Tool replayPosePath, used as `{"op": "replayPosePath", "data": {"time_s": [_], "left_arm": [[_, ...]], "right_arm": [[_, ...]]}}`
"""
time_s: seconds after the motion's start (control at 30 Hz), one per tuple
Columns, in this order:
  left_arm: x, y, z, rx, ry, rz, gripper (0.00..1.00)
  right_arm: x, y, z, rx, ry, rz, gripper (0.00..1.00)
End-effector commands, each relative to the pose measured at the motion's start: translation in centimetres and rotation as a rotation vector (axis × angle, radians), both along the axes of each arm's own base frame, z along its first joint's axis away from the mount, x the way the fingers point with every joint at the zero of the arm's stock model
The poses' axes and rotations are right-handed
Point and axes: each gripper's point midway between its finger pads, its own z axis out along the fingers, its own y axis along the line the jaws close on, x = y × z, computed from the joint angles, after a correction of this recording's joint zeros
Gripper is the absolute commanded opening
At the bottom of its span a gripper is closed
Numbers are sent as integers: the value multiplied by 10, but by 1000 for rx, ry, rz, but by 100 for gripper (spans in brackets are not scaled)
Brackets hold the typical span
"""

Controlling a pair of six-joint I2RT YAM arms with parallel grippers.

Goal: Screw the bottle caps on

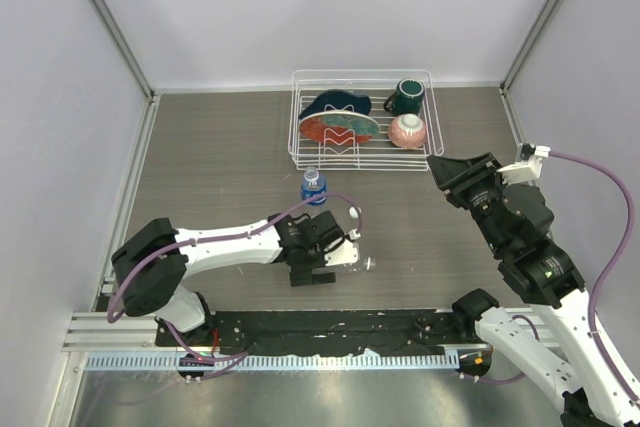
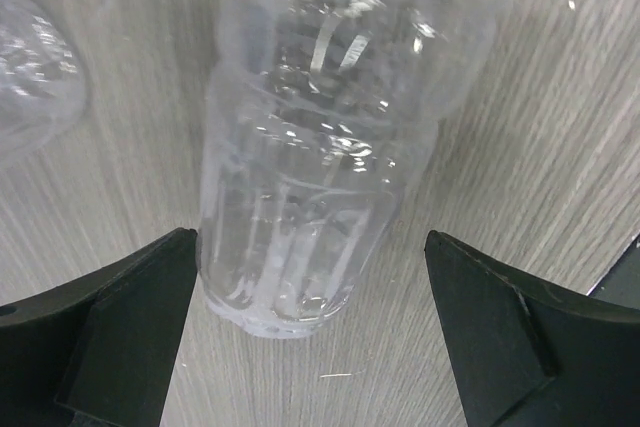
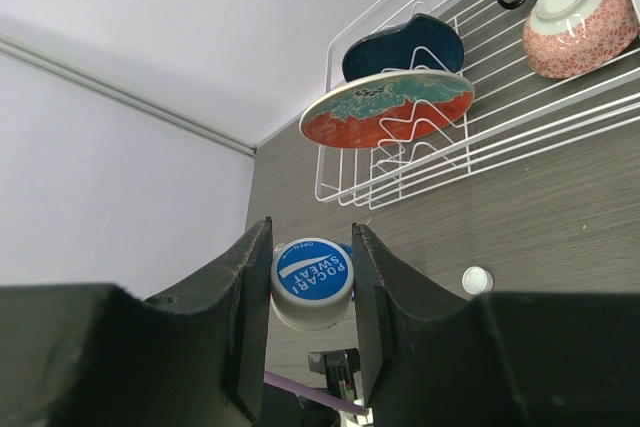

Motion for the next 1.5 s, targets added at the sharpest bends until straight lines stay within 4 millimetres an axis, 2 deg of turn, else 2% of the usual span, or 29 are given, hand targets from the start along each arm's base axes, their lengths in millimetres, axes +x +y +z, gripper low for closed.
{"op": "replayPosePath", "data": {"time_s": [0.0, 0.17, 0.5, 0.7, 0.8, 1.13, 1.23, 1.27, 1.43, 1.47], "left_arm": [[-11, 6, -8, -1, 44, -77, 100], [-20, 9, -12, 10, 85, -98, 100], [-15, -16, -1, -26, 115, -68, 100], [-19, -10, -10, 27, 150, -64, 100], [-28, -9, -13, 10, 187, -84, 100], [-29, -5, -21, 26, 194, -80, 99], [-28, -8, -26, 26, 196, -74, 95], [-26, -10, -27, 22, 191, -76, 90], [-16, -30, -24, -15, 169, -42, 75], [-15, -32, -24, -21, 169, -25, 68]], "right_arm": [[-1, 0, 15, 31, -53, 2, 3], [0, 1, 14, 32, -49, 5, 2], [-3, 0, 15, 35, -53, 8, 2], [-4, -2, 17, 25, -58, 4, 2], [-4, -3, 18, 23, -60, -1, 2], [-4, -4, 22, 22, -68, -5, 2], [-6, -5, 23, 24, -72, -7, 2], [-7, -6, 23, 24, -72, -7, 1], [-5, -4, 19, 18, -61, -2, 1], [-5, -4, 19, 16, -60, 0, 1]]}}
